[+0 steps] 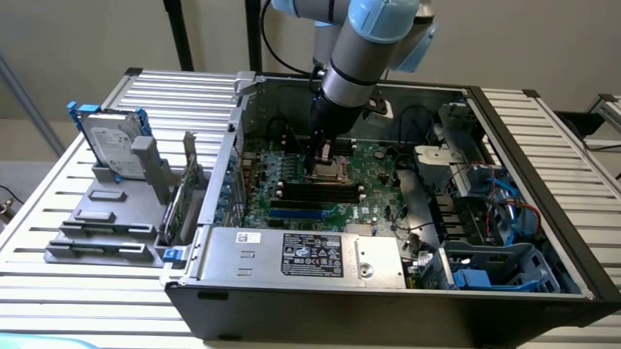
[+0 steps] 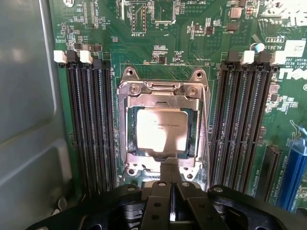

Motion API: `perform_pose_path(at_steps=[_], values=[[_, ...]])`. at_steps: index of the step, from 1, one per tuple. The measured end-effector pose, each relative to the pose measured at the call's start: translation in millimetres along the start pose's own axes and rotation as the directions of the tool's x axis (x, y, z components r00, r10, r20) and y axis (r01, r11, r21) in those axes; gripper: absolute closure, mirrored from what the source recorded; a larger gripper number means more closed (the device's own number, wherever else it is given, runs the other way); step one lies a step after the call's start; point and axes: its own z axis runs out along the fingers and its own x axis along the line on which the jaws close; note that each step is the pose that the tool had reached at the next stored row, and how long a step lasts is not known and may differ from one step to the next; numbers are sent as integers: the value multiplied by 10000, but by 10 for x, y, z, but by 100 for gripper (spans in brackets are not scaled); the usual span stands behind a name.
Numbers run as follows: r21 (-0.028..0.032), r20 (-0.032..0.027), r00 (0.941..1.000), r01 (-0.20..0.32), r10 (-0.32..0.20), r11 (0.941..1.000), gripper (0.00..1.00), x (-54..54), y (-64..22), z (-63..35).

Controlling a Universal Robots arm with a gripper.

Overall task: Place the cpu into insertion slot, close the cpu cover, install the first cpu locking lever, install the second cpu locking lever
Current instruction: 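Close the cpu cover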

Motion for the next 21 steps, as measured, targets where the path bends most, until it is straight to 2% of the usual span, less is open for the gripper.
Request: perform_pose_path(at_steps=[8, 12, 16, 21], values=[[2, 0, 10000, -1, 1, 10000, 89, -2, 12, 59], [0, -3, 10000, 0, 0, 10000, 89, -1, 11, 58], [8, -5, 10000, -3, 3, 10000, 89, 5, -17, -11], [10, -8, 10000, -2, 2, 10000, 89, 6, -109, -74]])
